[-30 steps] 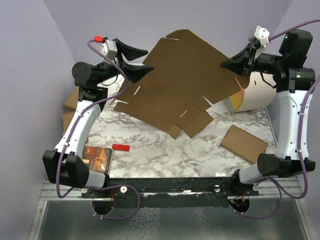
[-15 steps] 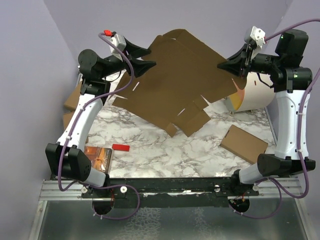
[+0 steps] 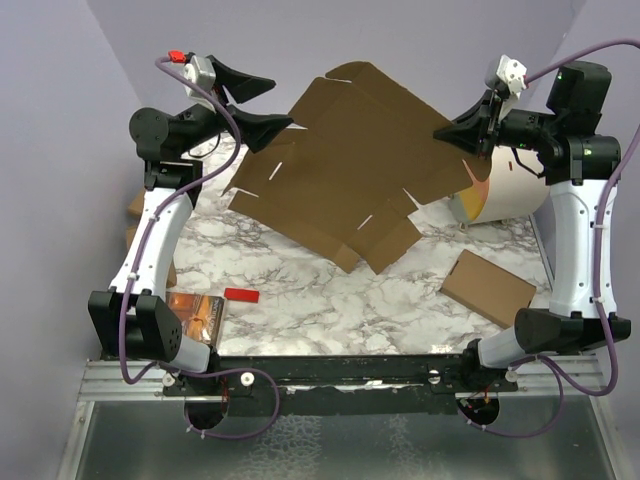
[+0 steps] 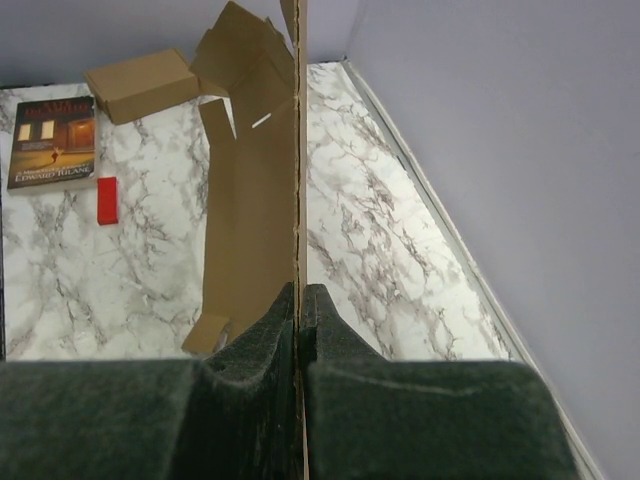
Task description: Fold the paper box
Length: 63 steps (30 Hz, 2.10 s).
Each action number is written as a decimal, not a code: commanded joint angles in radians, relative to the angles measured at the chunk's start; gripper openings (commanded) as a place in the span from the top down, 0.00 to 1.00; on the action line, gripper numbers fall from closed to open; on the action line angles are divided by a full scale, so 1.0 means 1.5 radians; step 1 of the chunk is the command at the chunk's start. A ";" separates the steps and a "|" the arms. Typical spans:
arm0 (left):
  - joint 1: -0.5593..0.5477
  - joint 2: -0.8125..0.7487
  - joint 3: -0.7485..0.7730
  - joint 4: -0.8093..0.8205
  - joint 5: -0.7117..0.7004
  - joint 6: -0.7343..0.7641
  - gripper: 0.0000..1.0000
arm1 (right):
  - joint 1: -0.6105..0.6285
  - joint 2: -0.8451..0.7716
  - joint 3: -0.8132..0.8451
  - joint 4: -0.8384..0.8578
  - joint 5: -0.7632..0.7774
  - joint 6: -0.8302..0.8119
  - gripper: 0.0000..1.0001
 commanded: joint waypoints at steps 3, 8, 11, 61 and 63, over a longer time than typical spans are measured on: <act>-0.008 0.023 0.012 0.102 0.030 -0.104 0.10 | 0.004 -0.015 0.024 0.023 -0.015 0.017 0.99; -0.036 0.053 0.039 0.046 0.036 -0.047 0.22 | 0.005 -0.011 0.038 0.030 -0.028 0.030 0.99; -0.056 0.069 0.073 -0.037 0.032 0.020 0.28 | 0.005 -0.013 0.039 0.031 -0.033 0.032 0.99; -0.020 0.095 0.016 0.397 0.098 -0.349 1.00 | -0.102 0.001 -0.127 0.190 -0.171 0.151 0.28; -0.020 0.095 0.017 0.398 0.098 -0.351 1.00 | -0.102 -0.001 -0.137 0.205 -0.189 0.162 0.30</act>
